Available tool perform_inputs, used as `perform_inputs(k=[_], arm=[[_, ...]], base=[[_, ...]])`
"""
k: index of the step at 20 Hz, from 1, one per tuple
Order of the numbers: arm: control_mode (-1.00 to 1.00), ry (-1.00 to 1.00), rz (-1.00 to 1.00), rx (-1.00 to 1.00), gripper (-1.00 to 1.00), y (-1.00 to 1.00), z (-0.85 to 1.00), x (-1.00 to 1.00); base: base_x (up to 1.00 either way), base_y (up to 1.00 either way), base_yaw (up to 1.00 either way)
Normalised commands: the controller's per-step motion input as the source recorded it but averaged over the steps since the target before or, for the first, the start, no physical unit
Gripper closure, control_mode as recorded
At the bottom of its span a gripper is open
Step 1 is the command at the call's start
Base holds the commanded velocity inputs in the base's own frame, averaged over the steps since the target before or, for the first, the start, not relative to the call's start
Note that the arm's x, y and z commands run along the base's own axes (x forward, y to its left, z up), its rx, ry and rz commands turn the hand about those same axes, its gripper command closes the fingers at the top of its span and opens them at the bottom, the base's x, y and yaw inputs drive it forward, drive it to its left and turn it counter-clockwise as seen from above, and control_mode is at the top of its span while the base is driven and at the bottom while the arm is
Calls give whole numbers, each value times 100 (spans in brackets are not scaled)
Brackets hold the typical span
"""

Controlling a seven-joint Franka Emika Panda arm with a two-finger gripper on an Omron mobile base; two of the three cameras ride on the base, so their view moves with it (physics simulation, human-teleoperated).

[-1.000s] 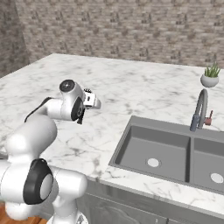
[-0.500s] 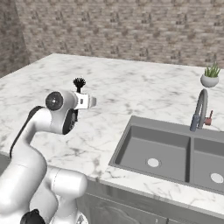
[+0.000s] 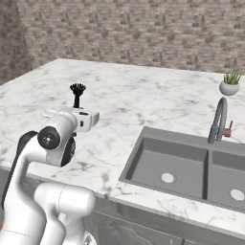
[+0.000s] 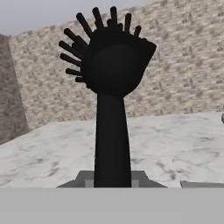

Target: Grab the spray bottle from the cabinet, then place it next to the cutting board for sanitizing. Then grab the dish brush from the countertop next to the sink and place it next to the cutting board.

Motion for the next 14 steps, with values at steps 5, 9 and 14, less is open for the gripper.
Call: perform_inputs(k=[5, 9, 14], arm=[[-100, -20, 0, 2, 100, 0, 72, -70], [100, -5, 0, 1, 100, -2, 15, -25], [100, 0, 0, 0, 100, 0, 0, 0]], base=[[0, 0, 0], [-75, -18, 0], [-86, -38, -4]])
